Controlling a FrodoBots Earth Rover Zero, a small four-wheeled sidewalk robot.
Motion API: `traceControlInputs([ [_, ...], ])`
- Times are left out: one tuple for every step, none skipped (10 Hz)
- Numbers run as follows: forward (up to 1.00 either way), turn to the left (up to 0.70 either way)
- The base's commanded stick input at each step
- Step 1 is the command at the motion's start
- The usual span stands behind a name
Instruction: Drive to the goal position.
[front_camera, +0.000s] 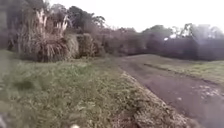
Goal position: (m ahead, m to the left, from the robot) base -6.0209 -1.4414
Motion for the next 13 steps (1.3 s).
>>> traceControlInputs([
  [0.70,-0.34],
  [0.70,-0.34],
  [0.70,-0.34],
  [0.70,-0.34],
  [0.70,-0.34],
  [0.70,-0.34],
  [0.70,-0.34],
  [0.70,-0.34],
  [0.70,-0.34],
  [0.70,-0.34],
  [0.70,-0.34],
  [0.70,-0.34],
  [0.70,-0.34],
])
